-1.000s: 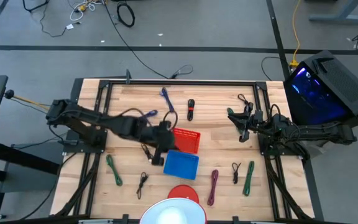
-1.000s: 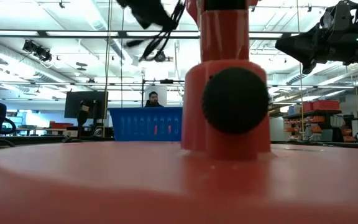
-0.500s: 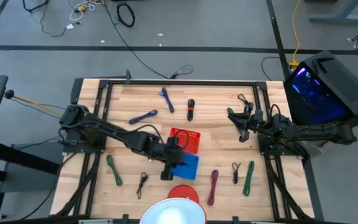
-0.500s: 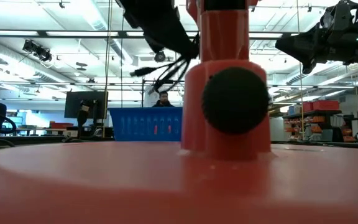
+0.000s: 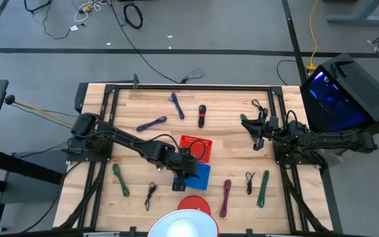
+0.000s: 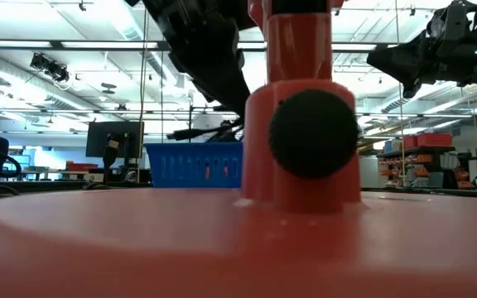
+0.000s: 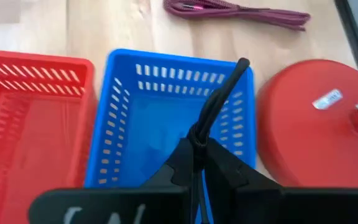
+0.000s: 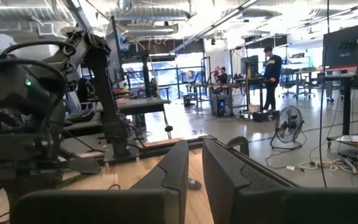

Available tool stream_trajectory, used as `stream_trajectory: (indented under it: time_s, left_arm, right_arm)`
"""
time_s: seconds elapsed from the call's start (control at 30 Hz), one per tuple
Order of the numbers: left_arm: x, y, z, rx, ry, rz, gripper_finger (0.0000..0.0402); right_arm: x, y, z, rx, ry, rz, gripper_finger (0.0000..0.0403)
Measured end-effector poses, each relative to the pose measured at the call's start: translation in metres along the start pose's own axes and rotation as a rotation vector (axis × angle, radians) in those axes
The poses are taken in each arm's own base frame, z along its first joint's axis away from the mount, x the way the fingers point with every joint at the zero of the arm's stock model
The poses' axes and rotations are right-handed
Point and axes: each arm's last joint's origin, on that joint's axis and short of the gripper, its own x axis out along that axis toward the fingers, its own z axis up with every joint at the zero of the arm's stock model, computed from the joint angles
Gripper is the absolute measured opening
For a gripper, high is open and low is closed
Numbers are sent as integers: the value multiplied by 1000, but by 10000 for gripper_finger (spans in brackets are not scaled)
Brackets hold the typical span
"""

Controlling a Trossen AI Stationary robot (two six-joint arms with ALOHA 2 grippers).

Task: Pick & Place USB Port
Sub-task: Put the small black USB cable into the blue bin

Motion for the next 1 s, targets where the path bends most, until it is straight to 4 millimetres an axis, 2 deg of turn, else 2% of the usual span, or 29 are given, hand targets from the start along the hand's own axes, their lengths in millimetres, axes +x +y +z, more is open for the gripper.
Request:
stream_trajectory:
  time_s: [0.17,0.47,0.67,0.73,0.83,1.0]
  left_arm:
    - [1,6,0,13,8,5,29]
    - [1,6,2,29,-12,0,155]
    - [0,10,3,28,-16,29,191]
    - [-8,14,3,28,-13,64,193]
    - [-29,20,3,41,10,148,189]
    - [-69,24,-13,66,174,302,179]
  right_arm:
    - [0,0,0,-1,2,0,49]
    - [0,0,0,-5,3,0,49]
    - [0,0,0,-6,3,0,49]
    - [0,0,0,-7,4,0,49]
    - [0,0,-1,-8,12,0,49]
    - [0,0,-3,-13,35,-1,49]
